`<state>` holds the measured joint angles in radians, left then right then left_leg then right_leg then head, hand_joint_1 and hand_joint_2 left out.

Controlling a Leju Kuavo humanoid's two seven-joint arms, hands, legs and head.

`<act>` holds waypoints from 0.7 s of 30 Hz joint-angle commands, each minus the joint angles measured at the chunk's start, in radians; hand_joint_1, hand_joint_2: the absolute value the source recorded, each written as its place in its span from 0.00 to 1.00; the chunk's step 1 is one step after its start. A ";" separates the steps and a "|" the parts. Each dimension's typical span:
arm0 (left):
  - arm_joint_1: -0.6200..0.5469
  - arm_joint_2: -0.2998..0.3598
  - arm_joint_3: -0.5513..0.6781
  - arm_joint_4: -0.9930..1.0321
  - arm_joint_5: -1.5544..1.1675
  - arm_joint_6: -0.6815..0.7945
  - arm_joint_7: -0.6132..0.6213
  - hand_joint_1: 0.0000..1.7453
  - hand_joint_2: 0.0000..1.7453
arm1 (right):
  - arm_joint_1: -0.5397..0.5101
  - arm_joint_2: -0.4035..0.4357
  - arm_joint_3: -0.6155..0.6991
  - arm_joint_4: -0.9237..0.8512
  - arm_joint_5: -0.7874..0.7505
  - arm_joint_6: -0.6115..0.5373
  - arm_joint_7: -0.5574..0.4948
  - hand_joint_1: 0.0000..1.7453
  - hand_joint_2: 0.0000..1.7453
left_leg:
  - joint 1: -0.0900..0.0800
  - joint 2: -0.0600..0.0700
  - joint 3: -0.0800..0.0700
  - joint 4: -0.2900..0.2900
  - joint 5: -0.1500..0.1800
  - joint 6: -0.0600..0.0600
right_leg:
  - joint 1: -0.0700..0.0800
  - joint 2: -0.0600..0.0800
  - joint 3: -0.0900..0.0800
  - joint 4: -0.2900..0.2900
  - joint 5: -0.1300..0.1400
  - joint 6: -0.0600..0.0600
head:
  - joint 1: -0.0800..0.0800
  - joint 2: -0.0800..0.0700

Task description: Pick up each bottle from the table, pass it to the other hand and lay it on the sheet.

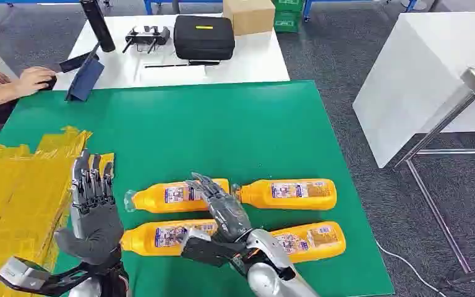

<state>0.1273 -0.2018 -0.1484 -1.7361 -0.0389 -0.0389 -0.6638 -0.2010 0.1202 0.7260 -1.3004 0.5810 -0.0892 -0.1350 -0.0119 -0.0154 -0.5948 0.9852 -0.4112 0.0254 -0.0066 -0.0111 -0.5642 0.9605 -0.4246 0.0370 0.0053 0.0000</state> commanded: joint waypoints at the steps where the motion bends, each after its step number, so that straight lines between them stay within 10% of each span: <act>1: -0.038 -0.008 0.030 0.091 -0.006 -0.013 -0.034 0.00 0.00 | -0.104 -0.013 0.118 0.181 -0.009 0.038 0.029 0.00 1.00 | 0.001 0.002 0.003 -0.001 -0.001 -0.002 | 0.000 0.002 0.003 -0.001 0.000 -0.001 | 0.000 0.000; 21: -0.077 -0.012 0.042 0.145 -0.003 -0.045 -0.034 0.00 0.00 | -0.230 0.039 0.252 0.433 -0.030 0.157 0.122 0.00 1.00 | 0.000 0.002 0.002 -0.001 0.000 -0.002 | 0.000 0.002 0.002 -0.001 0.000 -0.001 | 0.000 0.000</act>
<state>0.0968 -0.2075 -0.1293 -1.6831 -0.0423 -0.0736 -0.6638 -0.3212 0.1388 0.8655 -1.0862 0.5623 0.0220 -0.0546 -0.0120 -0.0153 -0.5952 0.9852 -0.4112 0.0254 -0.0067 -0.0111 -0.5648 0.9605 -0.4247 0.0370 0.0050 0.0000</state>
